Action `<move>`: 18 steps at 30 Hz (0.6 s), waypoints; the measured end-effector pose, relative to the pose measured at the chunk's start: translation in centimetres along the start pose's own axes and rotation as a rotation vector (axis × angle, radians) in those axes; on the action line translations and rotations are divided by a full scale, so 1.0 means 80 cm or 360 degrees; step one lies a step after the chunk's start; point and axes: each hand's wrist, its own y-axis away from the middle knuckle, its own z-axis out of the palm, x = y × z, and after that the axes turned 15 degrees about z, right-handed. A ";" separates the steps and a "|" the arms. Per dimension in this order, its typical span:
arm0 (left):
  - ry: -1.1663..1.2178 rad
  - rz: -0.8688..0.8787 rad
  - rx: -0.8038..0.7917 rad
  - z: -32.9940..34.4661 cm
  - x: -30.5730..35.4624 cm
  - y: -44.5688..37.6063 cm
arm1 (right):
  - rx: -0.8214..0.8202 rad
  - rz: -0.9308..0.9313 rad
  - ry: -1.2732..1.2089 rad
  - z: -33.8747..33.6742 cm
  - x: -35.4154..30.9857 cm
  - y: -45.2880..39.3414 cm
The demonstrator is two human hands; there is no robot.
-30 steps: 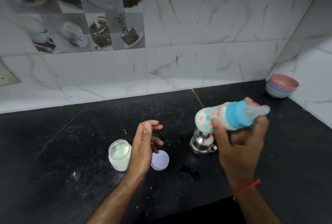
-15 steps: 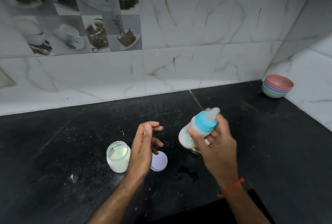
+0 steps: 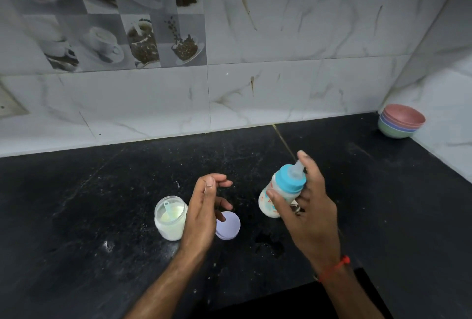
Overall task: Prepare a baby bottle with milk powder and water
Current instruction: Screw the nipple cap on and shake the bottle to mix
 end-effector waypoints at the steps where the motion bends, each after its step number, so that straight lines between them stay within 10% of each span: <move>1: -0.0008 -0.0002 0.0006 0.000 -0.001 0.000 | 0.0079 -0.0050 -0.0052 -0.002 -0.004 0.001; 18: 0.0013 -0.0018 -0.0022 0.003 -0.001 -0.005 | 0.0437 -0.0434 -0.0271 0.007 -0.006 -0.015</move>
